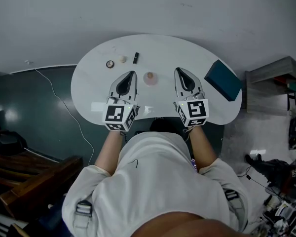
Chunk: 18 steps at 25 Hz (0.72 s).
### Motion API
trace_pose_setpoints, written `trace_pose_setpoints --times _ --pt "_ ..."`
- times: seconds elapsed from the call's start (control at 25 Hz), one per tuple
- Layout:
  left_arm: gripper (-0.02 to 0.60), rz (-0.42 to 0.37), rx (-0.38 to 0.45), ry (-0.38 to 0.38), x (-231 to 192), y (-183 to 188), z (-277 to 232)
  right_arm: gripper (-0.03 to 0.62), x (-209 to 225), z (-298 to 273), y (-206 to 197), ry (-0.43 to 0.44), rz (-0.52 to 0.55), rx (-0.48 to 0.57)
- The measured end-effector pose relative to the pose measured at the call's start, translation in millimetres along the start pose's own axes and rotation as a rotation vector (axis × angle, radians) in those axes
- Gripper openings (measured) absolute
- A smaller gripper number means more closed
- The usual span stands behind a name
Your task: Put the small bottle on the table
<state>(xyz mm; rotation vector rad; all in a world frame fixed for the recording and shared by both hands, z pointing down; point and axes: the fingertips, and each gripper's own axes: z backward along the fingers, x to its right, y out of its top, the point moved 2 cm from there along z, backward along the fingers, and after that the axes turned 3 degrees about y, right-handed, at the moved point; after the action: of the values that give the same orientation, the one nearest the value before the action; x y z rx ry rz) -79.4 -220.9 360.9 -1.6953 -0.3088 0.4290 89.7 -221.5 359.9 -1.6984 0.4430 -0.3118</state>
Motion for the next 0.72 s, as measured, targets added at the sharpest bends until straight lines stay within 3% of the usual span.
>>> trace_pose_setpoints --times 0.72 --pt "0.012 -0.033 0.023 0.009 8.2 10.3 3.7 -0.003 1.5 3.2 14.2 0.000 0.023 0.019"
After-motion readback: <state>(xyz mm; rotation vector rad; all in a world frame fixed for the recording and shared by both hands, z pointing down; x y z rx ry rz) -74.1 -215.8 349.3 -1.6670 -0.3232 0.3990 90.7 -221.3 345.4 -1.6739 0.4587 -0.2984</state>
